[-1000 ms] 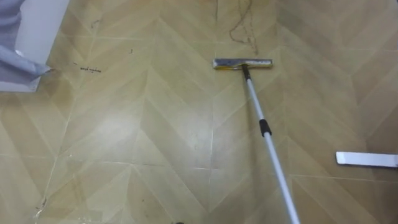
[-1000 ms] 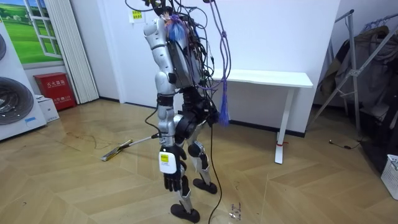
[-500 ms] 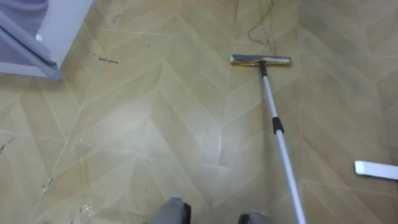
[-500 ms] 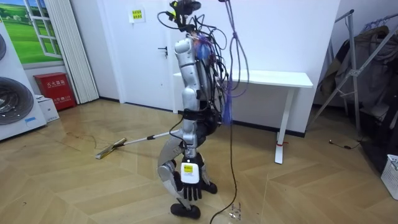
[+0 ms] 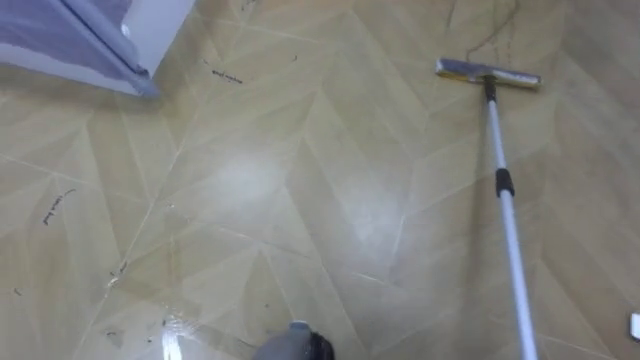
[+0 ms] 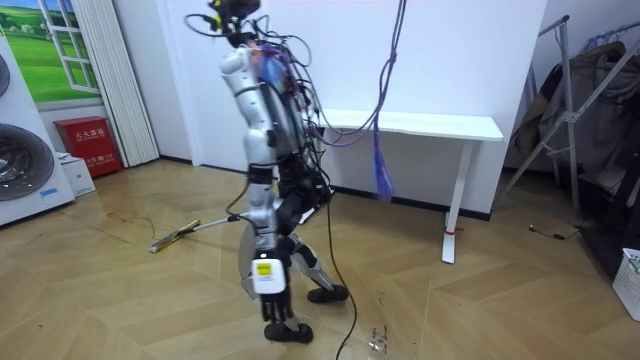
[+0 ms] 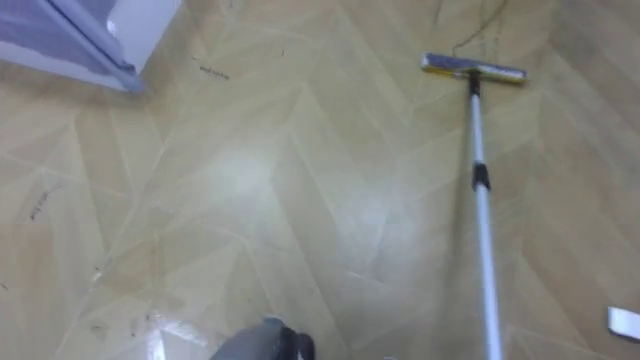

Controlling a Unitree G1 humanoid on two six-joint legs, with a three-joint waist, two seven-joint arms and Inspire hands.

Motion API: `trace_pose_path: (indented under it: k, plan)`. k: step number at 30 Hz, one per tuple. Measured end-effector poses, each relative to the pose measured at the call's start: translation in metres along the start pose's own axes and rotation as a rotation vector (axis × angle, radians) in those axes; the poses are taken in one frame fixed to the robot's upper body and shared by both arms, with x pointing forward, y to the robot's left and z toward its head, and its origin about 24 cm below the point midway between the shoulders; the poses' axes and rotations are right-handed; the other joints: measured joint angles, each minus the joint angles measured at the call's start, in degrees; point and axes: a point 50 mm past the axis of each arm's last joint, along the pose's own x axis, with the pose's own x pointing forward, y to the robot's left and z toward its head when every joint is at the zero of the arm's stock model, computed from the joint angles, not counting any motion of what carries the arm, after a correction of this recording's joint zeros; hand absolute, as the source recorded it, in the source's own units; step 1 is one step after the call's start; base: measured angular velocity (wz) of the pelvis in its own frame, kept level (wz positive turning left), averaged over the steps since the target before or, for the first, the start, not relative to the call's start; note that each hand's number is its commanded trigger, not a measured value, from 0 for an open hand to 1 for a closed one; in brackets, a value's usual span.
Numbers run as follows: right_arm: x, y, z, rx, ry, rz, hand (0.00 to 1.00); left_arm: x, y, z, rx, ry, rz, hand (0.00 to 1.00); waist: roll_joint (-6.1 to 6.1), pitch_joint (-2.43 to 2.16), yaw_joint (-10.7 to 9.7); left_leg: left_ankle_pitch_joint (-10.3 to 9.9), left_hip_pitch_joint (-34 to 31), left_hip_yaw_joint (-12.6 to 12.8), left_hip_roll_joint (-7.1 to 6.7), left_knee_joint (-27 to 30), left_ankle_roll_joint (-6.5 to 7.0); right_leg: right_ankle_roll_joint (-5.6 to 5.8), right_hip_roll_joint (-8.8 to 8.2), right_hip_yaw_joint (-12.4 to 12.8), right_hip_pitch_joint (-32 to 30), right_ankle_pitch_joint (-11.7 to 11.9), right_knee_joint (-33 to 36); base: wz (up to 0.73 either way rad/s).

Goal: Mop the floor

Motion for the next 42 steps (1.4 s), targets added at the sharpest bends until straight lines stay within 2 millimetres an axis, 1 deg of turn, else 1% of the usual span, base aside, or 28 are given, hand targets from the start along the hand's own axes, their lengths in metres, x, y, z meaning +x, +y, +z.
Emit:
trace_pose_path:
  k: [3,4,6,8,9,10,12,13,14,16,18,19,20,21,22,23,24,26,27,28,29,31,34,36,38,40,41,42]
  plan:
    - [0.002,0.005,-0.013,-0.014,0.032,0.006,1.00,0.000,0.000,0.005,-0.004,-0.028,0.016,0.00,0.76,0.42,-0.74,-0.40,1.31,-0.91,-0.10,-2.36,0.13,0.04,1.32,0.38,-6.81,-0.17,-3.88,-0.43]
    - [0.002,0.010,-0.015,-0.030,0.036,0.009,1.00,0.000,0.000,0.004,-0.006,-0.026,0.021,0.00,0.81,0.48,-1.53,-0.41,2.40,-0.91,-0.21,-3.60,0.11,-0.30,1.78,0.30,-8.94,0.22,-9.71,-0.18]
    - [0.003,0.018,-0.021,-0.044,0.051,0.021,1.00,0.000,0.000,0.004,-0.010,-0.025,0.035,0.00,0.78,0.50,-2.63,-1.78,4.28,-1.04,-0.33,-4.19,-0.53,-1.09,1.94,-0.27,-10.21,3.93,-18.63,0.01]
    - [0.003,0.025,-0.025,-0.049,0.073,0.034,1.00,0.000,-0.001,0.004,-0.012,-0.023,0.035,0.00,0.68,0.46,-2.60,-3.81,6.87,-1.89,-0.01,-3.45,-2.20,-2.57,1.96,-1.97,-8.25,6.29,-19.09,0.03]
    - [0.003,0.025,-0.023,-0.052,0.073,0.034,1.00,0.000,-0.001,0.003,-0.012,-0.019,0.036,0.00,0.44,0.57,-2.38,-4.22,7.33,-1.90,0.36,-2.83,-2.78,-2.78,1.95,-2.47,-7.72,6.43,-18.80,-0.14]
    - [0.002,0.027,-0.013,-0.056,0.058,0.029,1.00,0.000,0.000,0.003,-0.012,-0.011,0.043,0.00,0.22,0.67,-2.07,-4.49,7.50,-1.64,1.04,0.15,-3.46,-3.97,2.26,-2.61,-6.84,5.54,-17.35,-0.13]
    - [-0.001,0.026,0.009,-0.054,0.026,0.011,1.00,0.000,0.002,0.001,-0.047,0.005,0.063,0.00,-0.74,0.82,-1.48,-2.66,4.65,-1.52,2.44,9.75,-5.91,-4.55,3.04,-2.64,-6.41,2.13,-13.69,-0.14]
    - [-0.005,0.025,0.028,-0.055,-0.004,-0.001,1.00,-0.001,0.003,0.001,-0.069,0.009,0.076,0.00,-1.45,0.80,-0.77,0.67,1.90,-1.61,3.39,16.57,-6.85,-5.14,3.64,-2.36,-6.42,0.24,-11.45,-0.19]
    - [-0.010,0.025,0.053,-0.047,-0.054,-0.008,1.00,-0.001,0.004,0.002,-0.089,0.012,0.087,0.00,-2.25,0.98,-0.17,6.44,-1.48,-1.81,3.67,23.59,-7.24,-6.13,4.19,-2.03,-6.33,-1.22,-9.39,-0.21]
    - [-0.021,0.025,0.088,-0.039,-0.140,-0.005,1.00,-0.001,0.008,0.006,-0.097,-0.005,0.105,0.00,-4.47,1.47,1.86,12.33,-6.34,-1.89,3.78,29.82,-8.29,-6.90,4.81,-0.89,-6.19,-3.25,-6.91,-0.19]
    - [-0.030,0.023,0.113,-0.018,-0.214,0.006,1.00,-0.001,0.011,0.007,-0.088,-0.011,0.110,0.00,-5.19,1.72,3.04,11.15,-11.66,-1.81,4.52,28.88,-7.69,-7.18,5.44,-1.46,-5.47,-4.79,-5.69,-0.11]
    - [-0.036,0.026,0.128,0.000,-0.271,0.031,1.00,-0.001,0.012,0.006,-0.089,-0.014,0.113,0.00,-5.57,1.87,4.29,10.21,-13.36,-1.50,4.36,22.78,-7.68,-7.39,5.62,-1.53,-4.25,-5.75,-5.77,0.00]
    - [-0.040,0.030,0.136,0.022,-0.299,0.065,1.00,-0.002,0.012,0.003,-0.088,-0.008,0.110,0.00,-5.90,1.95,4.34,9.94,-13.33,-1.50,3.83,13.16,-7.66,-7.02,5.70,-1.78,-2.25,-6.82,-6.60,0.06]
    - [-0.040,0.030,0.136,0.032,-0.302,0.080,1.00,-0.002,0.012,0.002,-0.089,-0.007,0.105,0.00,-5.82,1.83,4.33,10.04,-12.97,-1.74,3.53,7.87,-7.64,-6.80,5.70,-2.13,-1.10,-7.42,-7.17,0.22]
    - [-0.038,0.031,0.132,0.050,-0.292,0.103,1.00,-0.002,0.012,0.001,-0.096,-0.005,0.089,0.00,-5.25,1.91,4.27,11.77,-12.07,-1.88,3.51,-0.71,-6.40,-6.54,5.66,-3.19,1.70,-8.53,-8.74,0.29]
    - [-0.032,0.030,0.119,0.064,-0.258,0.116,1.00,-0.002,0.012,0.000,-0.095,-0.004,0.074,0.00,-4.63,1.56,4.02,12.59,-10.88,-1.65,3.42,-1.62,-5.39,-5.56,5.44,-3.58,4.52,-9.58,-10.79,0.36]
    - [-0.029,0.028,0.110,0.067,-0.238,0.116,1.00,-0.002,0.011,0.000,-0.095,-0.003,0.065,0.00,-4.26,1.17,3.55,12.09,-10.16,-1.42,3.18,-1.63,-4.61,-5.06,5.09,-4.13,5.91,-9.88,-12.05,0.56]
    - [-0.016,0.012,0.073,0.073,-0.139,0.078,1.00,-0.001,0.010,0.006,-0.089,-0.018,0.048,0.00,-3.43,0.99,2.11,9.00,-6.96,0.92,1.15,-1.60,-0.03,-2.94,2.62,-3.22,8.55,-10.15,-10.92,0.54]
    - [-0.013,0.007,0.063,0.074,-0.114,0.064,1.00,-0.001,0.010,0.008,-0.090,-0.026,0.049,0.00,-3.43,0.98,2.14,8.24,-6.09,1.42,0.40,-1.52,0.75,-1.61,1.77,-2.50,8.12,-9.31,-8.60,0.29]
    - [-0.007,-0.003,0.038,0.074,-0.061,0.035,1.00,-0.002,0.010,0.012,-0.081,-0.048,0.054,0.00,-2.97,0.67,1.67,6.55,-4.31,1.90,-1.29,-1.53,1.58,0.26,0.55,-1.69,6.99,-6.32,-3.34,0.26]
    - [-0.003,-0.009,0.013,0.069,-0.003,0.008,1.00,-0.002,0.010,0.015,-0.055,-0.066,0.059,0.00,-1.78,-0.04,1.03,4.91,-2.85,1.59,-2.32,-1.56,2.24,0.70,0.35,-0.55,5.63,-1.57,1.02,0.26]
    - [0.000,-0.011,-0.015,0.065,0.063,-0.014,1.00,-0.003,0.011,0.020,-0.026,-0.096,0.077,0.00,-0.17,-0.38,0.44,3.10,-0.80,1.03,-2.80,-2.18,2.56,1.00,0.94,0.94,2.60,0.91,4.69,0.07]
    - [0.002,-0.003,-0.045,0.059,0.135,-0.014,1.00,-0.004,0.008,0.026,-0.029,-0.124,0.088,0.00,0.75,-0.18,-0.94,1.81,2.74,0.90,-2.96,-4.65,2.58,0.86,1.39,2.04,-5.15,0.34,1.89,-0.08]
    - [0.003,0.006,-0.051,0.044,0.149,0.000,1.00,-0.004,0.005,0.025,-0.034,-0.121,0.078,0.00,0.91,-0.09,-2.33,1.20,4.98,-0.08,-2.87,-6.91,1.90,0.60,1.91,2.21,-8.00,0.74,-7.38,-0.05]
    - [0.003,0.015,-0.057,0.036,0.182,0.017,1.00,-0.004,0.001,0.023,-0.031,-0.109,0.074,0.00,0.40,0.09,-2.61,-0.89,8.56,-0.47,-2.53,-7.39,0.69,-0.75,1.80,1.52,-7.88,5.94,-20.45,0.00]
    - [0.003,0.015,-0.058,0.028,0.195,0.011,1.00,-0.004,-0.003,0.013,-0.038,-0.068,0.070,0.00,0.47,0.10,-2.26,-3.92,10.95,-1.61,-1.28,-5.20,-0.82,-1.47,2.39,-0.23,-5.43,7.46,-20.56,-0.11]
    - [0.003,0.016,-0.047,0.021,0.181,0.011,1.00,-0.003,-0.001,0.008,-0.058,-0.040,0.072,0.00,0.65,0.12,-2.25,-5.40,11.80,-2.49,-0.48,-2.95,-2.14,-2.61,2.84,-1.33,-4.00,6.34,-19.04,-0.11]
    - [0.002,0.017,-0.042,0.019,0.174,0.010,1.00,-0.003,0.001,0.007,-0.069,-0.030,0.074,0.00,0.60,0.16,-2.29,-5.54,11.67,-2.77,-0.45,-0.79,-2.44,-3.36,2.87,-1.66,-3.55,5.46,-17.93,0.05]
